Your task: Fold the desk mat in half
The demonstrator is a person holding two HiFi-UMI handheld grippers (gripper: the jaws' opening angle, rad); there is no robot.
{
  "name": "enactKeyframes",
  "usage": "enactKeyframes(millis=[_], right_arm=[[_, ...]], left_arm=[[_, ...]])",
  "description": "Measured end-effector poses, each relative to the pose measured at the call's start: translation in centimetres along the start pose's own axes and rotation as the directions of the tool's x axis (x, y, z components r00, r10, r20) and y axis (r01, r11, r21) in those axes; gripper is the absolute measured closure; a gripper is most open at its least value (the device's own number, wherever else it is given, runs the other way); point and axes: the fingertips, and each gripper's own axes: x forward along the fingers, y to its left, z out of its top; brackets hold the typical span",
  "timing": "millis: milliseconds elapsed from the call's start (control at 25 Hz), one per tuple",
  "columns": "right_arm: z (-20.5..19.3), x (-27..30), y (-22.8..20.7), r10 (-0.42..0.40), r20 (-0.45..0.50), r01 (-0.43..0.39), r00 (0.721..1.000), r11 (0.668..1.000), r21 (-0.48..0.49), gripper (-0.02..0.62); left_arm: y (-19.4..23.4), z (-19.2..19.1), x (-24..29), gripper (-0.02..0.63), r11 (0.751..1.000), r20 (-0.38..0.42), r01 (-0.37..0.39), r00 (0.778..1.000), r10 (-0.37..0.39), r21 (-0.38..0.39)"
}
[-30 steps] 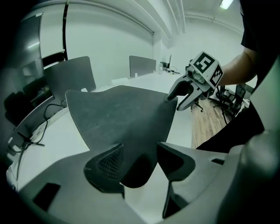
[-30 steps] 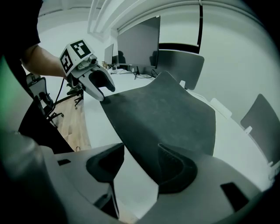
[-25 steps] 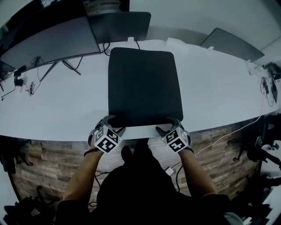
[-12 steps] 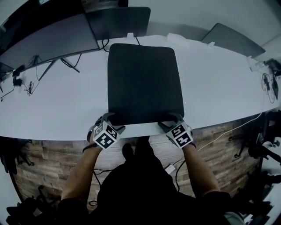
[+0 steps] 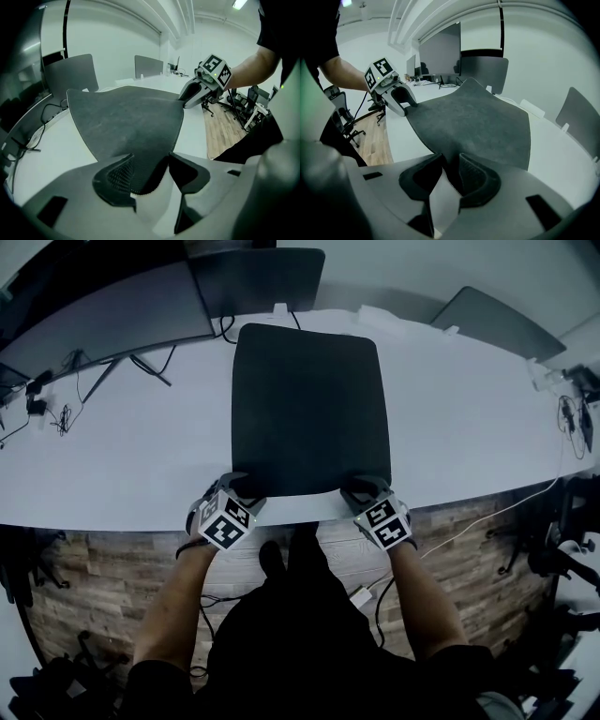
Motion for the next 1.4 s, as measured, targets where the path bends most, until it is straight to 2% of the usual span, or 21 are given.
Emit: enactKeyframes(millis=[160, 400, 520, 600, 720, 880, 1040, 1160, 1200, 1280, 1400], right_arm=[[-0.7, -0.6, 1.4, -0.022, -0.022, 0.021, 1.0, 1.0, -0.011, 0.508], [-3.0, -2.6, 3.7, -0.047, -0.046, 0.049, 0.998, 0.998, 0.047, 0.453], [-3.8, -3.4, 4.8, -0.056, -0.071, 0.059, 0.996, 0.998, 0.037, 0.446], [-4.4, -3.6, 5.7, -0.058, -0.094, 0.058, 0.994, 0.998, -0.002, 0.429], [-5.1, -3.7, 6.5, -0.101, -0.131, 0.086, 0.986, 0.99, -0.116, 0.409], [-5.4, -3.9, 5.9, -0.162, -0.155, 0.127, 0.975, 0.969, -0.214, 0.348], [-6.8, -3.7, 5.4, -0.174, -0.173, 0.117, 0.97, 0.947, -0.3, 0.327], [-7.2, -4.1, 5.1, -0.196, -0.169, 0.125, 0.966, 0.925, -0.358, 0.329], [-7.3, -4.4, 4.8, -0.202, -0.168, 0.132, 0.965, 0.925, -0.358, 0.348], [-7.6, -5.0, 4.2, -0.196, -0.159, 0.13, 0.968, 0.927, -0.351, 0.431], [-8.0, -5.5, 3.8, -0.174, -0.142, 0.107, 0.974, 0.916, -0.388, 0.461]], left_arm=[[-1.7, -0.8, -0.6, 0.38, 1.0, -0.027, 0.002, 1.0, -0.001, 0.02], [-5.3, -2.8, -2.0, 0.379, 0.999, -0.032, 0.032, 0.999, -0.032, 0.027], [-6.8, -3.4, -2.6, 0.379, 0.998, -0.036, 0.035, 0.999, -0.033, 0.052], [-7.4, -3.9, -2.9, 0.379, 0.997, -0.041, 0.031, 0.999, -0.028, 0.073], [-7.8, -4.6, -3.2, 0.376, 0.993, -0.05, -0.009, 0.999, 0.015, 0.12], [-8.5, -4.8, -3.4, 0.359, 0.962, -0.096, -0.073, 0.99, 0.102, 0.262], [-8.6, -4.6, -2.5, 0.354, 0.949, -0.107, -0.087, 0.986, 0.124, 0.303], [-8.0, -4.5, -2.3, 0.354, 0.945, -0.122, -0.112, 0.98, 0.156, 0.308], [-7.9, -4.5, -2.4, 0.37, 0.947, -0.124, -0.114, 0.98, 0.157, 0.301], [-7.9, -4.4, -2.4, 0.371, 0.949, -0.136, -0.11, 0.978, 0.156, 0.297], [-8.0, -4.3, -2.4, 0.376, 0.949, -0.166, -0.115, 0.972, 0.168, 0.293]])
